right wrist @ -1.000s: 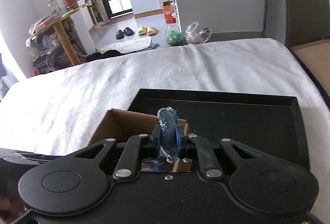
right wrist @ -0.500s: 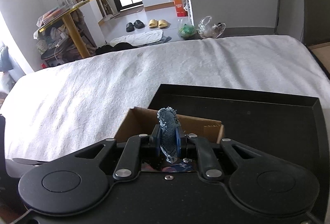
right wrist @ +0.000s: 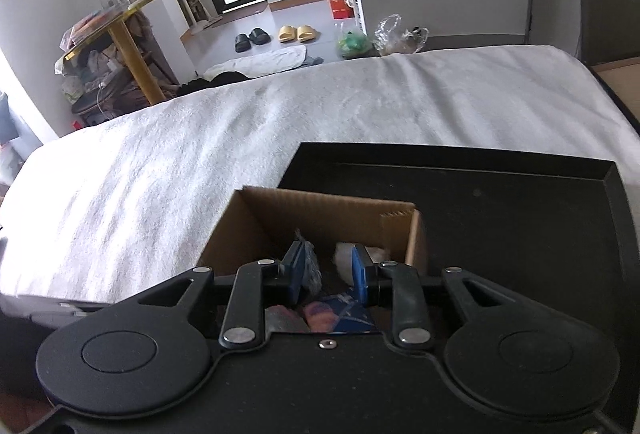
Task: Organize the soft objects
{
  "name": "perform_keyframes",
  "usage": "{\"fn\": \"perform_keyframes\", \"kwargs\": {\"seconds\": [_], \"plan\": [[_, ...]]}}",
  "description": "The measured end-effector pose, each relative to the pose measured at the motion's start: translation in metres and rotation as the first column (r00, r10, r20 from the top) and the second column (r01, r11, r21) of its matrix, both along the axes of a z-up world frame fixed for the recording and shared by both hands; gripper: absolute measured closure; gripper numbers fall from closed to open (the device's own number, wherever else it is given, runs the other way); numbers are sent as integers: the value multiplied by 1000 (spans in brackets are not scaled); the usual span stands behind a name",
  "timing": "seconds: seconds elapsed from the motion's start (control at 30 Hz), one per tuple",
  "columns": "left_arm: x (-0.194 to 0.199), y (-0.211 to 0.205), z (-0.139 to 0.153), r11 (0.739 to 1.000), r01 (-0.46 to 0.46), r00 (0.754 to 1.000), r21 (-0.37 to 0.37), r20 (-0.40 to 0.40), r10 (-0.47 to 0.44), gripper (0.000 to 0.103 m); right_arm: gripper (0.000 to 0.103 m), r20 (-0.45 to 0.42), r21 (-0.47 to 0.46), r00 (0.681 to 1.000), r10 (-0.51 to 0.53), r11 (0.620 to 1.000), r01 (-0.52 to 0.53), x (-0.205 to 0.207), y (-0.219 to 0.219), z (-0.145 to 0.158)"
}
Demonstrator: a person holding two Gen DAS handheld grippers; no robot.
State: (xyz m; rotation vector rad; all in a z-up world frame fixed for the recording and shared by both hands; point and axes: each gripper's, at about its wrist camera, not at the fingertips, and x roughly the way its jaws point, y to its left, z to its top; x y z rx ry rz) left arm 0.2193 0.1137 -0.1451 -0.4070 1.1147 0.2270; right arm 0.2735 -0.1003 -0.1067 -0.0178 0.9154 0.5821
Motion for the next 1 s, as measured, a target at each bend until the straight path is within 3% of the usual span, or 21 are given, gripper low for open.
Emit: {"fn": "perform_keyframes", "kwargs": {"seconds": [0.37,0.43,0.63,0.77,0.9,1.0], "plan": [[-18,-18,47,999,11,999,40,39,-13,86,59,-8,25,997,-76,997,76,-26,-45,20],[-23,-22,56,999,18,999,47,46,-20,81,54,-4,29,996,-86,996,86,-32,-52,25],[-43,-34,85,997,40,995,71,88,-46,52,39,2,47,993,-122,991,121,-49,-73,44],[-57,-41,101,995,51,992,82,108,-59,35,15,20,61,989,-148,987,146,-62,-89,58],[-73,-49,114,993,61,990,97,124,-73,28,1,43,43,984,-174,984,172,-77,-100,67],[-86,-52,123,992,65,988,106,136,-79,24,0,44,40,981,-187,982,186,-86,-108,74]]}}
